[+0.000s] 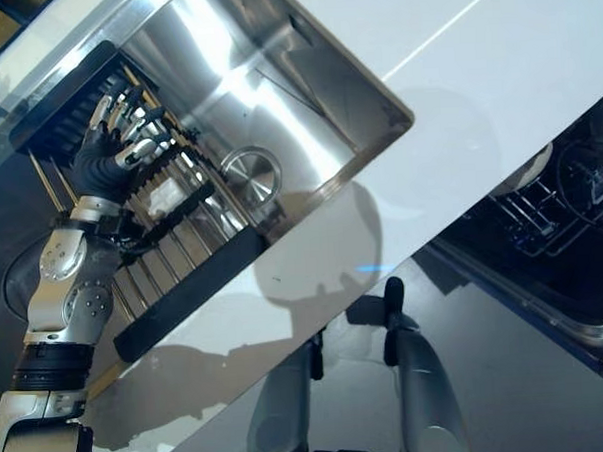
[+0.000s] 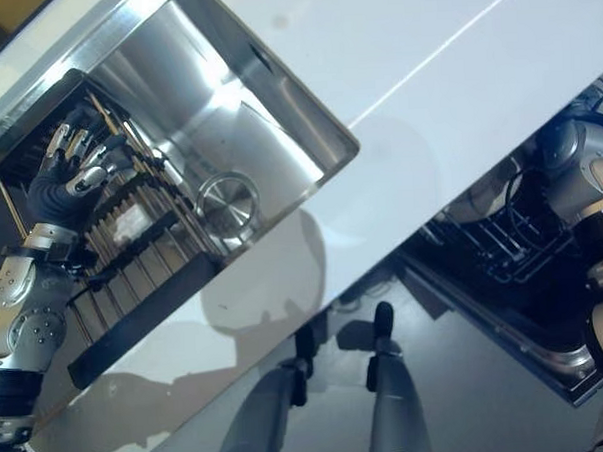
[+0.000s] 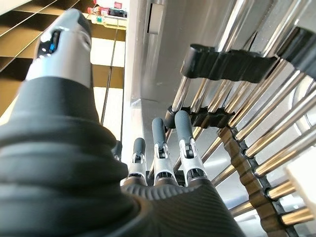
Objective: Pick up plates and place into dishwasher.
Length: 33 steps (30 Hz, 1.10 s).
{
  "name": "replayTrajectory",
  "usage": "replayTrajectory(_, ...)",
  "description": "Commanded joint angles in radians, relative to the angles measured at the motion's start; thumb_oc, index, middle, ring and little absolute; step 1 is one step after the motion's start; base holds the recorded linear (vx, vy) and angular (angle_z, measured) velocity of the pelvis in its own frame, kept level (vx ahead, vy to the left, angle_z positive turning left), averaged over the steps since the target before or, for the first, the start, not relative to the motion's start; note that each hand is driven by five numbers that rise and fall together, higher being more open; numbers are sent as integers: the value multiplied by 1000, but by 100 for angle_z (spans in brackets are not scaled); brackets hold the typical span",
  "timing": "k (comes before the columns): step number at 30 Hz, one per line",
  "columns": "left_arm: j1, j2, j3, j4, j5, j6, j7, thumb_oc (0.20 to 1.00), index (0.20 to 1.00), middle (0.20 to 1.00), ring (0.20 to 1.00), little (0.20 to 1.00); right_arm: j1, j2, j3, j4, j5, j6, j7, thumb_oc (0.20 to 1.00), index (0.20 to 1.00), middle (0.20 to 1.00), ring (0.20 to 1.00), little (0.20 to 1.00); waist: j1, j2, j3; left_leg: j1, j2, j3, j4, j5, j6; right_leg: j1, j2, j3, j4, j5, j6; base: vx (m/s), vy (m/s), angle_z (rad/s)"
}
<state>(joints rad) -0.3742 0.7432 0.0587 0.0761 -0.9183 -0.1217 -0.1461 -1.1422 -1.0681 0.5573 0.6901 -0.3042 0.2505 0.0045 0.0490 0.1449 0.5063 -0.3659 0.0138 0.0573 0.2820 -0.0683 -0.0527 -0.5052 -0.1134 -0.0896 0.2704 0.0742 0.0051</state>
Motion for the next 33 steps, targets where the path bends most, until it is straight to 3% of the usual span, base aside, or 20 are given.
replayTrajectory(1, 121, -53, -74, -2, 27, 36, 5, 1000, 1000, 1000, 1000, 1000, 60, 7, 57, 162, -7, 61, 18, 928, 928, 928, 928, 928, 1, 39, 14, -117, 5, 6, 18, 57, 12, -2, 24, -70, 35, -135, 3, -34, 58, 2)
replayTrajectory(2, 128, -54, -71, -8, 21, 36, 0, 1000, 1000, 1000, 1000, 1000, 63, 4, 50, 170, -2, 60, 13, 1000, 1000, 1000, 1000, 1000, 2, 40, 14, -107, 4, 6, 12, 59, 11, 6, 25, -70, 33, -135, 2, -31, 51, 1)
replayTrajectory(11, 166, -58, -43, -27, 5, 49, -30, 1000, 1000, 1000, 1000, 1000, 142, -16, -31, 175, 4, 45, 18, 1000, 1000, 1000, 1000, 1000, 4, 25, 4, -8, -6, 8, -29, 64, 11, 96, 23, -74, 6, -131, 4, -33, 64, 1)
replayTrajectory(18, 211, -46, -1, -26, -4, 83, -65, 1000, 1000, 1000, 1000, 1000, 305, -38, -147, 145, 43, -13, -4, 1000, 1000, 1000, 1000, 1000, 8, -16, -70, 80, -14, 12, -76, 57, 13, 200, 19, -84, -57, -121, 13, -2, 67, 3)
replayTrajectory(26, 250, -39, 35, 12, 14, 97, -105, 1000, 1000, 1000, 1000, 1000, 429, -40, -269, 61, 108, -18, -25, 1000, 1000, 1000, 1000, 1000, 14, -63, -138, 152, -17, 3, -87, 33, 15, 307, 21, -80, -118, -111, 25, 27, 19, 1)
replayTrajectory(33, 287, -61, 52, 49, 40, 106, -125, 1000, 1000, 1000, 1000, 1000, 504, -17, -359, -11, 111, -26, -23, 1000, 1000, 1000, 1000, 1000, 11, -78, -191, 220, -18, 6, -117, 18, 17, 385, 19, -69, -172, -103, 41, 66, 57, 0)
